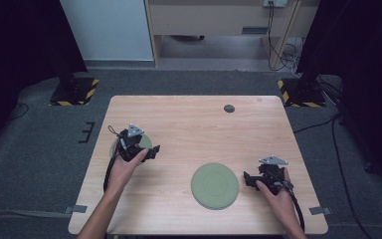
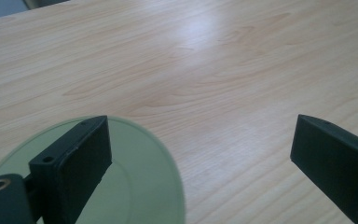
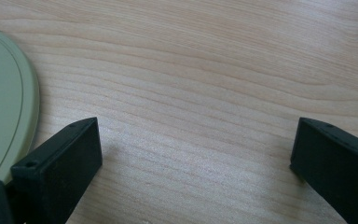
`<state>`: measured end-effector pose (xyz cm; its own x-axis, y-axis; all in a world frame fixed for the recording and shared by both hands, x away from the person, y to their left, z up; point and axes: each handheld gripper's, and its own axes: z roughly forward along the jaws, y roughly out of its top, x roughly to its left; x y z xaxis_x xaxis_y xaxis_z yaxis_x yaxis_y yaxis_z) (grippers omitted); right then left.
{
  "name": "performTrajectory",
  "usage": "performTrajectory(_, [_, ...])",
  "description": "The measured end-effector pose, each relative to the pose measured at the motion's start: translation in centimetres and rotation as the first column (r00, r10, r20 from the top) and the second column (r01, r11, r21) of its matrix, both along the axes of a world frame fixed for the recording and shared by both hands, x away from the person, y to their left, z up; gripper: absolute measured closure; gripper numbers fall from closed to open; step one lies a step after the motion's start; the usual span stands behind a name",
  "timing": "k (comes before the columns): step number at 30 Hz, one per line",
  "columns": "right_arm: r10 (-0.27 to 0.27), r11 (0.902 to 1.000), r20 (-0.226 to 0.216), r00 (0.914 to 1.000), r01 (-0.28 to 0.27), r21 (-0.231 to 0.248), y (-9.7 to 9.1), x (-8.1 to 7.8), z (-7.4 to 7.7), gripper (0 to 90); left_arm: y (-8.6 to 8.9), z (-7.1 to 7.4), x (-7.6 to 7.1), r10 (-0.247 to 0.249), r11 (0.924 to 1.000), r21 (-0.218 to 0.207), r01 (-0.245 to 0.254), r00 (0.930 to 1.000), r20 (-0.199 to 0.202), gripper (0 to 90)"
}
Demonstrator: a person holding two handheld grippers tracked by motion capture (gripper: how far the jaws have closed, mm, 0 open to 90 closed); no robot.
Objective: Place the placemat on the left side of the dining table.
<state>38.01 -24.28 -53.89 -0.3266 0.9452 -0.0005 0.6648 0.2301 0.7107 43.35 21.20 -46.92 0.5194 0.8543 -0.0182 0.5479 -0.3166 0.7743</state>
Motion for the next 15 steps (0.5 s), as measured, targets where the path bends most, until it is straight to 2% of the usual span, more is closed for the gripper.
performTrajectory(6, [0.001, 1.0000, -0.001, 1.0000, -0.001, 0.000, 0.0, 0.0, 0.0, 2.3, -1.7, -0.3, -1.1, -0.056, 0.9982, 0.018, 0.056, 0.9984, -0.005, 4.3])
performTrajectory(8, [0.002, 1.0000, -0.001, 1.0000, -0.002, 0.000, 0.0, 0.0, 0.0, 2.3, -2.6, -0.7, -1.6, -0.091, 0.9953, 0.033, 0.091, 0.9958, -0.013, 4.2])
performTrajectory(14, [0.004, 1.0000, -0.001, 1.0000, -0.004, -0.001, 0.0, 0.0, 0.0, 2.3, -4.0, -1.5, -2.3, -0.124, 0.9904, 0.057, 0.126, 0.9917, -0.033, 4.2])
performTrajectory(15, [0.004, 1.0000, -0.001, 1.0000, -0.004, -0.001, 0.0, 0.0, 0.0, 2.3, -4.6, -1.8, -2.6, -0.143, 0.9867, 0.073, 0.145, 0.9891, -0.035, 4.1])
